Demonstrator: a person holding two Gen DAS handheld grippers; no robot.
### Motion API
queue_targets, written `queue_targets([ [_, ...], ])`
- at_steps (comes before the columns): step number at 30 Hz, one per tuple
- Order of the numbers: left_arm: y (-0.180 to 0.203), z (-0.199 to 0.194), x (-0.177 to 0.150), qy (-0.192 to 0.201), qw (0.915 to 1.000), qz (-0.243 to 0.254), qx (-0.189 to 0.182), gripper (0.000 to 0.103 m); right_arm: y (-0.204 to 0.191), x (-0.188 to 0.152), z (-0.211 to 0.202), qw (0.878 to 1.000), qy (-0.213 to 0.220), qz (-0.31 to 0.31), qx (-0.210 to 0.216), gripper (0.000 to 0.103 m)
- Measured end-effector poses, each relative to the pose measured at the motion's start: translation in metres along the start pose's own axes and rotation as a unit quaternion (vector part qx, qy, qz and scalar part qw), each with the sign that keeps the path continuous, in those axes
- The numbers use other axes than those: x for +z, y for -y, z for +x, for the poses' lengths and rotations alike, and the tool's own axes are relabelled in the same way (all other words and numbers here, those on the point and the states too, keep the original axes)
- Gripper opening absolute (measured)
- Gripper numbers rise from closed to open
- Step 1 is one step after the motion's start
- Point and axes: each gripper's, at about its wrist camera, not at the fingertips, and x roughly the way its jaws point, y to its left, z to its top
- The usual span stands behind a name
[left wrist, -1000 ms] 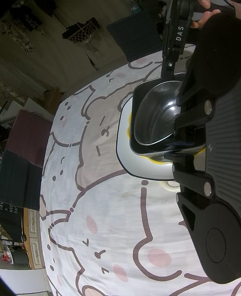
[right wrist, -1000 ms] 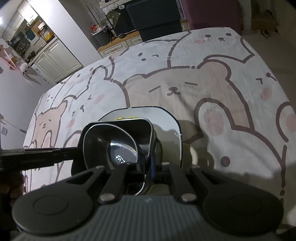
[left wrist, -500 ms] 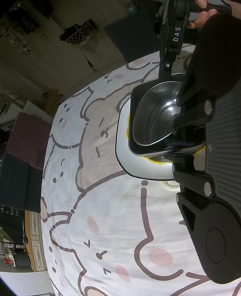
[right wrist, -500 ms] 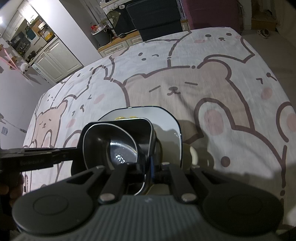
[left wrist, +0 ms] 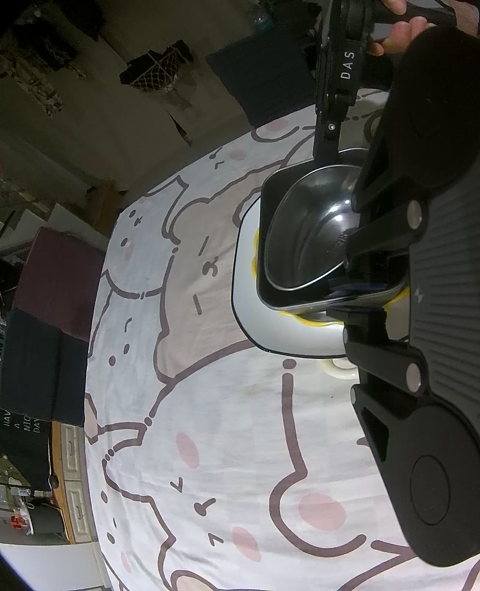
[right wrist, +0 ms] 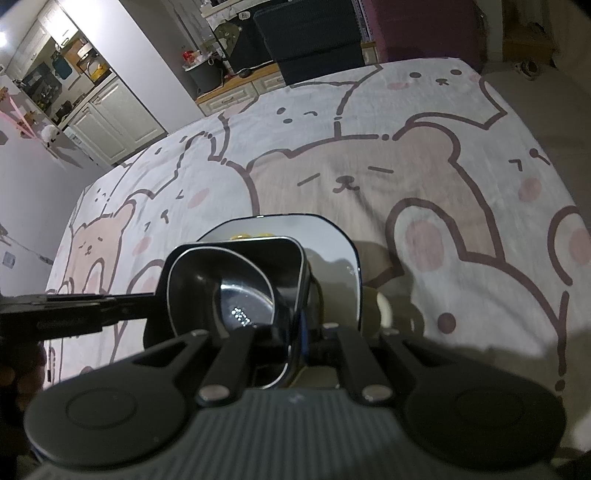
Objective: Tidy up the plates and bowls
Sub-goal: 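Lower the steel stack onto the white plate stack with both grippers, then open both grippers and pull back from the stacked dishes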
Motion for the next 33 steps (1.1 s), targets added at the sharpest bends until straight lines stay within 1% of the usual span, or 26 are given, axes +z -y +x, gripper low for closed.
queue_targets([
  [12,0.001,-0.005,-0.001,0.002,1.0000,0.003,-0.003,0.007,0.001,0.000,-0.004,1.000,0.004,0.000,0.000,0.011],
  [15,0.002,-0.008,-0.002,0.004,1.0000,0.003,-0.004,0.011,0.001,0.000,-0.006,1.000,0.005,0.000,0.000,0.012],
  [19,0.004,-0.012,-0.003,0.008,0.9999,0.004,-0.005,0.012,0.002,0.001,-0.010,1.000,0.012,0.002,0.001,0.012],
  [21,0.006,-0.015,-0.003,0.011,0.9999,0.006,-0.003,0.013,0.001,0.001,-0.014,1.000,0.017,0.002,-0.001,0.019],
  [22,0.006,-0.017,-0.003,0.014,0.9999,0.007,-0.002,0.016,0.001,0.000,-0.016,1.000,0.020,0.000,-0.002,0.021],
  [23,0.007,-0.020,-0.003,0.017,0.9998,0.007,-0.001,0.021,0.000,0.000,-0.018,1.000,0.023,-0.002,-0.004,0.026],
  [24,0.007,-0.022,-0.003,0.020,0.9998,0.006,0.001,0.023,-0.001,0.000,-0.021,1.000,0.028,-0.004,-0.005,0.031],
  [25,0.007,-0.024,-0.004,0.022,0.9997,0.006,0.002,0.028,-0.001,-0.001,-0.024,0.999,0.032,-0.005,-0.006,0.034],
  [26,0.008,-0.027,-0.005,0.026,0.9997,0.005,0.004,0.035,-0.002,-0.001,-0.026,0.999,0.036,-0.005,-0.008,0.040],
  [27,0.008,-0.029,-0.005,0.028,0.9996,0.004,0.006,0.038,-0.003,-0.002,-0.029,0.999,0.042,-0.007,-0.010,0.044],
  [28,0.009,-0.032,-0.006,0.032,0.9994,0.003,0.008,0.044,-0.003,-0.003,-0.032,0.999,0.046,-0.009,-0.013,0.045],
  [29,0.010,-0.035,-0.007,0.036,0.9993,0.003,0.010,0.050,-0.004,-0.004,-0.035,0.998,0.052,-0.013,-0.018,0.050],
  [30,0.011,-0.038,-0.008,0.042,0.9990,0.004,0.013,0.053,-0.006,-0.005,-0.038,0.998,0.058,-0.016,-0.023,0.055],
  [31,0.013,-0.043,-0.009,0.049,0.9986,0.005,0.016,0.060,-0.007,-0.006,-0.042,0.997,0.064,-0.019,-0.026,0.056],
  [32,0.014,-0.048,-0.010,0.057,0.9982,0.006,0.018,0.068,-0.009,-0.008,-0.045,0.997,0.070,-0.022,-0.029,0.060],
  [33,0.016,-0.052,-0.012,0.065,0.9976,0.008,0.021,0.072,-0.009,-0.008,-0.048,0.996,0.074,-0.024,-0.030,0.067],
])
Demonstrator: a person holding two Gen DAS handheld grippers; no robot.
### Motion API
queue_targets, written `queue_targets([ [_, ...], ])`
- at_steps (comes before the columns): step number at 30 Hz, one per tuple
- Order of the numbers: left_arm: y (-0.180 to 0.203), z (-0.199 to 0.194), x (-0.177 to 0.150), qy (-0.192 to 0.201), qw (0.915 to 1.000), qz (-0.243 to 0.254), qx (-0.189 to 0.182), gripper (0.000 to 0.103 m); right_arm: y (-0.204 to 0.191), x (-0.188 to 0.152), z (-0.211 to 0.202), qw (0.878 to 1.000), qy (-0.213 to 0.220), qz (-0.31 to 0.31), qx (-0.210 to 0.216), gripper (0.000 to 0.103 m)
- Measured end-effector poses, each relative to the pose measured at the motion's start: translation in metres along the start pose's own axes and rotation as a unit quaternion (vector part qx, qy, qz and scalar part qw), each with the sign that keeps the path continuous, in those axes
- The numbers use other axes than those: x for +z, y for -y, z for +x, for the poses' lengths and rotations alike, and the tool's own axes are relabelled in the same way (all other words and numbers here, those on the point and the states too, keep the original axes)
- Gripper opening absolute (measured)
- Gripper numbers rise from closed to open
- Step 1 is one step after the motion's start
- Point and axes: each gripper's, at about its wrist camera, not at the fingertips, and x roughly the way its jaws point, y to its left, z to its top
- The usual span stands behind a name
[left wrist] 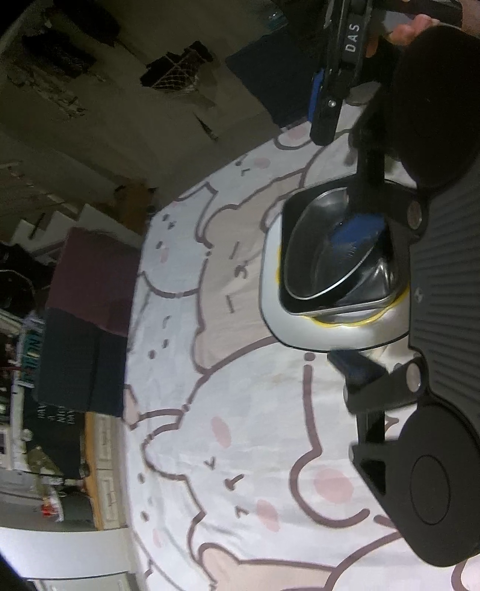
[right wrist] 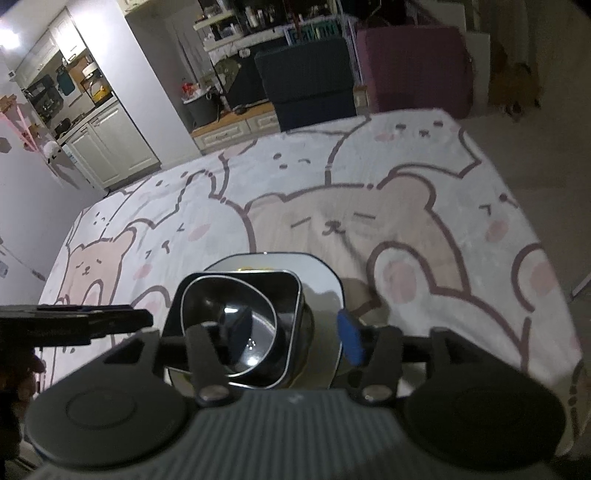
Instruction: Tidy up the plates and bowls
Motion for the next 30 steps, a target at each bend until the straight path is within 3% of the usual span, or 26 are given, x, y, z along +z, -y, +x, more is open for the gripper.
queue_targets([
  [2,0.004,-0.013,-0.002,0.022,0.9997,0.001,0.008,0.088,-0.003,-0.003,-0.010,1.000,0.016,-0.007,-0.004,0.073],
  [7,0.012,-0.045,-0.010,0.065,0.9977,-0.002,0.016,0.102,-0.009,-0.010,-0.035,0.998,0.056,-0.021,-0.007,0.086],
  [13,0.029,-0.082,-0.028,0.119,0.9914,0.026,0.047,0.103,-0.019,-0.024,-0.068,0.994,0.102,-0.036,-0.007,0.102],
  [19,0.043,-0.109,-0.053,0.167,0.9831,0.041,0.062,0.103,-0.028,-0.043,-0.097,0.987,0.147,-0.056,-0.008,0.102],
  [24,0.056,-0.123,-0.080,0.203,0.9716,0.049,0.112,0.103,-0.030,-0.064,-0.113,0.982,0.179,-0.060,-0.017,0.103],
  [30,0.063,-0.129,-0.108,0.221,0.9676,0.062,0.106,0.103,-0.029,-0.094,-0.125,0.976,0.210,-0.057,-0.029,0.103],
])
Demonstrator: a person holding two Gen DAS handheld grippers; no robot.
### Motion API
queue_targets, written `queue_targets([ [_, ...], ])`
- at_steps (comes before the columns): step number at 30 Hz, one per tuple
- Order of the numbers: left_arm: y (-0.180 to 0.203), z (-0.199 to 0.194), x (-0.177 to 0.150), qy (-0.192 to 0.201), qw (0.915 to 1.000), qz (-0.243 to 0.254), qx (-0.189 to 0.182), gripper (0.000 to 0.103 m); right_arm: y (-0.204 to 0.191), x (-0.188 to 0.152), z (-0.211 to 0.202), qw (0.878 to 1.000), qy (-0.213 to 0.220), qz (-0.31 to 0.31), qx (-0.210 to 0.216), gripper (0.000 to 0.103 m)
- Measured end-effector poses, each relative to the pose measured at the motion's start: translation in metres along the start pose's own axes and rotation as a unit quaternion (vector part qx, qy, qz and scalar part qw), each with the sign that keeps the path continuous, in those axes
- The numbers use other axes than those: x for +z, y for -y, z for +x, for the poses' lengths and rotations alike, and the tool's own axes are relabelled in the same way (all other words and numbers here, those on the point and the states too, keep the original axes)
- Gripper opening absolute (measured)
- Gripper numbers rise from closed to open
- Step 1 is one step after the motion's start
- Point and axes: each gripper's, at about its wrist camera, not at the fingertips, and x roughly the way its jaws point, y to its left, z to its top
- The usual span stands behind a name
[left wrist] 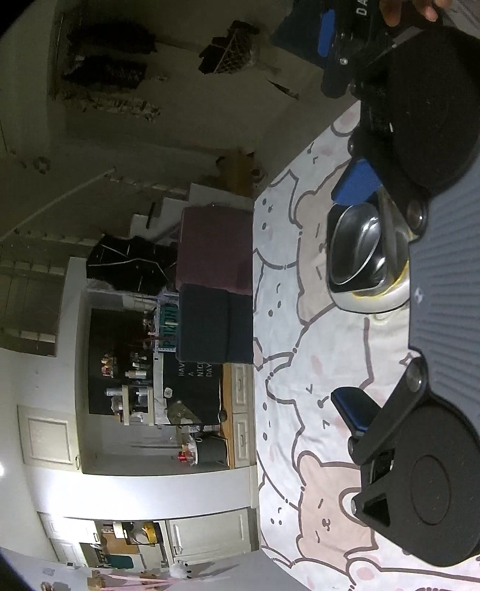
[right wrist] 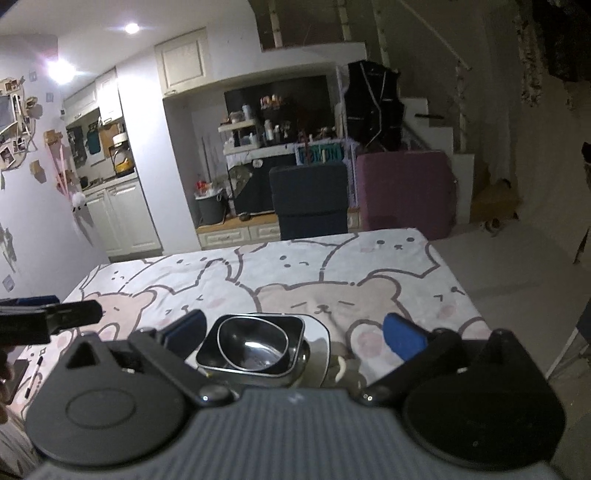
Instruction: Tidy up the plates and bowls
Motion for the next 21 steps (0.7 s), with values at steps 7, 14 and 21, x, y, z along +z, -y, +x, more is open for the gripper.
queue_targets([
  [7,0.008,-0.012,-0.029,0.005,0.9998,0.020,0.004,0.103,-0.011,-0.024,-0.017,1.000,0.023,-0.017,-0.012,0.103],
  [14,0.007,-0.017,-0.050,0.012,0.9986,0.043,0.030,0.103,-0.016,-0.044,-0.021,0.999,0.026,-0.033,-0.010,0.103],
  [21,0.001,-0.019,-0.064,0.011,0.9973,0.056,0.046,0.103,-0.021,-0.062,-0.021,0.999,0.019,-0.045,-0.014,0.103],
])
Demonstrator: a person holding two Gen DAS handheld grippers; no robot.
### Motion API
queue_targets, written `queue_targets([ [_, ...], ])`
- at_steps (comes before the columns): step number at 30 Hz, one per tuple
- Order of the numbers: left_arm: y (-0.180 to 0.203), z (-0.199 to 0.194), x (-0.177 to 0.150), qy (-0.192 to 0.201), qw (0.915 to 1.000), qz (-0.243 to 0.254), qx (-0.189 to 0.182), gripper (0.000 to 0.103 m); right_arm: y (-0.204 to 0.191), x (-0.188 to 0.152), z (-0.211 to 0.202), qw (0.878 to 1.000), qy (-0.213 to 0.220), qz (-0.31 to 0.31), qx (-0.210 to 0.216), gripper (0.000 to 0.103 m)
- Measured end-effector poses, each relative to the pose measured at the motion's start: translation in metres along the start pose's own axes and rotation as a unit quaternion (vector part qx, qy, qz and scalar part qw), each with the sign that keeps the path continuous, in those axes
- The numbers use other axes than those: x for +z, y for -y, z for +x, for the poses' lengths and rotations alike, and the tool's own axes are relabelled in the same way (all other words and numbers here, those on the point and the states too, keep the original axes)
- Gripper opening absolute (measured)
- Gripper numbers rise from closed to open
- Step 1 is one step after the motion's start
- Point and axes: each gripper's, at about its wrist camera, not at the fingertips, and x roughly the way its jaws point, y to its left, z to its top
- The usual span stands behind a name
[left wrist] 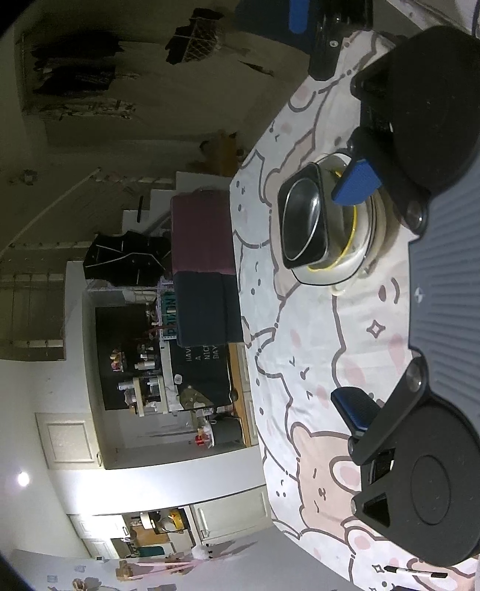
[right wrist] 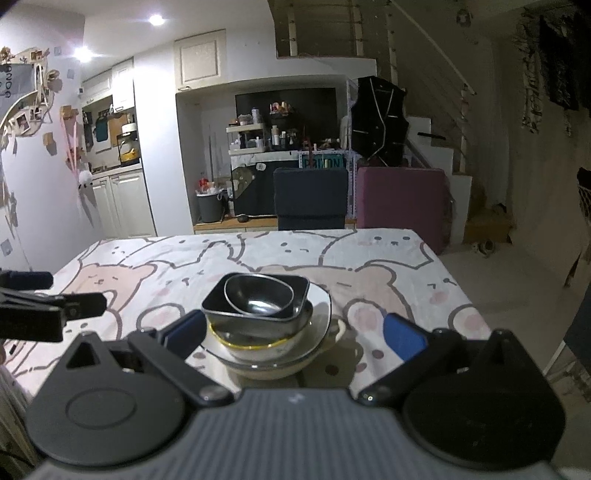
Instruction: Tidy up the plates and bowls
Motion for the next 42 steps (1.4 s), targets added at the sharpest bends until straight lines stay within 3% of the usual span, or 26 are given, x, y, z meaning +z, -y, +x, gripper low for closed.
queue_targets([
  [10,-0.007,-0.003,-0.015,-0.005,1.0000,0.003,-0.004,0.103,-0.004,-0.010,-0.002,1.000,0.000,-0.008,-0.017,0.103],
  [42,-0.007,-0.002,-0.017,-0.007,0.9999,0.001,-0.010,0.103,-0.006,-0.012,0.005,1.000,0.001,-0.015,-0.004,0.103],
])
